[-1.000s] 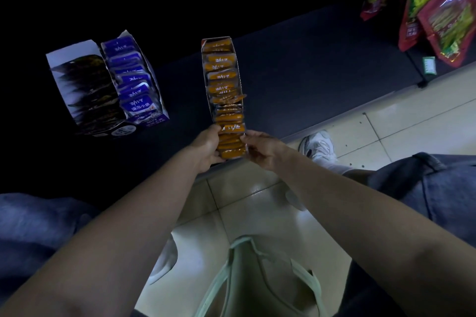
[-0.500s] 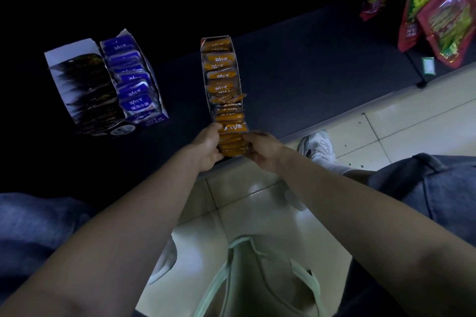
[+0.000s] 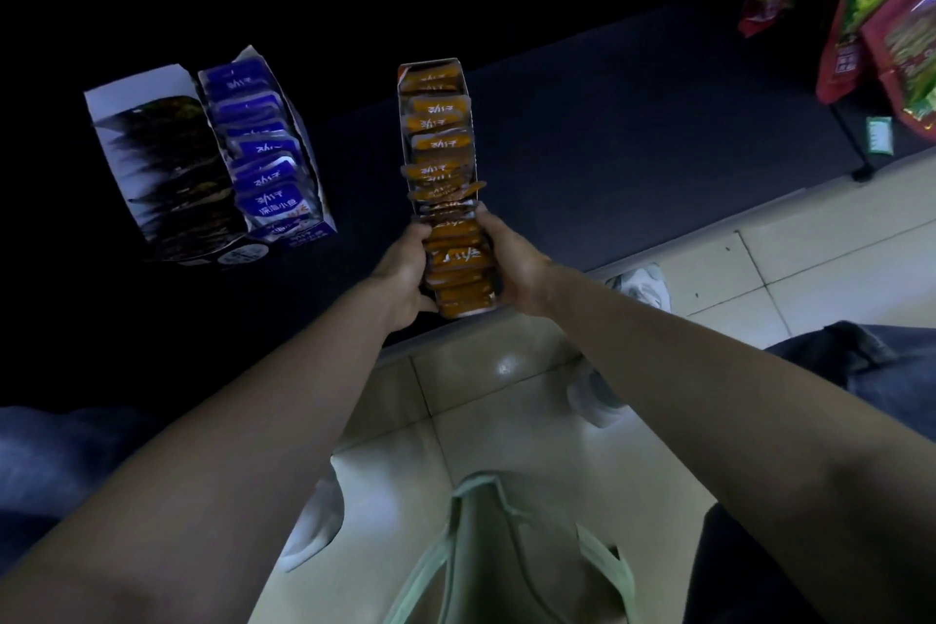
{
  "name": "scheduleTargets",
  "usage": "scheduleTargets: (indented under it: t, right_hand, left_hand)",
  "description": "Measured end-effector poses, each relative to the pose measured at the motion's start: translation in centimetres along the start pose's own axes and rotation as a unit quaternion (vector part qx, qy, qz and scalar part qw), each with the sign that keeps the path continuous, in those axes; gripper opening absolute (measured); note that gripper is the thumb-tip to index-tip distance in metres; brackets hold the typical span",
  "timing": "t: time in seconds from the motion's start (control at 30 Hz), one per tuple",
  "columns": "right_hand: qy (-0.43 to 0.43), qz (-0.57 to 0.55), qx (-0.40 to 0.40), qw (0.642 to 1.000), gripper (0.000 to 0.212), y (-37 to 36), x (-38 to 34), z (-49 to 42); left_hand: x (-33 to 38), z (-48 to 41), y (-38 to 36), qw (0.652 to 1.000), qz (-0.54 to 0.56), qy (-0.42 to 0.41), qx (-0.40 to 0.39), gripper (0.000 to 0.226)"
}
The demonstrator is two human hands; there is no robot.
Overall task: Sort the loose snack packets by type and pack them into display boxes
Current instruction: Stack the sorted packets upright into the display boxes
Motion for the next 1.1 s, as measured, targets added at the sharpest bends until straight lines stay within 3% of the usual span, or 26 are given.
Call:
scheduleTargets:
  t: [0.4, 0.7, 0.87, 0.97, 1.1]
  right_hand:
    - [0.017, 0.065, -0.023, 0.997, 0.065, -5.4, -4.2, -4.3]
    - [0.059, 0.067, -0.035, 0.995, 0.045, -7.6, -5.7, -6.6]
    - [0.024, 0.034, -0.013, 0.999, 0.074, -7.9, -4.3, -7.3]
    - [0.022, -0.04, -0.007, 0.999, 0.048, -8.0, -3.9, -7.7]
    - [0.03, -0.058, -0.01, 0.998, 0.044, -8.8, -4.6, -7.6]
  left_hand:
    - [2.6, -1.9, 6.1, 0.995, 0.065, -0.03, 0.076, 0.029]
    - [2.8, -2.2, 8.6, 0.988, 0.109, -0.042, 0.103, 0.027]
    - [1.6, -1.8, 8.6, 0.99, 0.111, -0.04, 0.082, 0.038]
    - [1.8, -1.6, 8.9, 0.988, 0.128, -0.042, 0.071, 0.043]
    - [3.1, -1.9, 9.1, 0.987, 0.141, -0.052, 0.061, 0.043]
Point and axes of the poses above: each hand's wrist, its own z-axis away from the middle knuckle, its own y-axis out of the back of the hand, x = y × z, the point moved 6 cm from there along -z, towards the middle knuckle, and after that the axes turned 6 degrees about z, right-handed, at the moved point
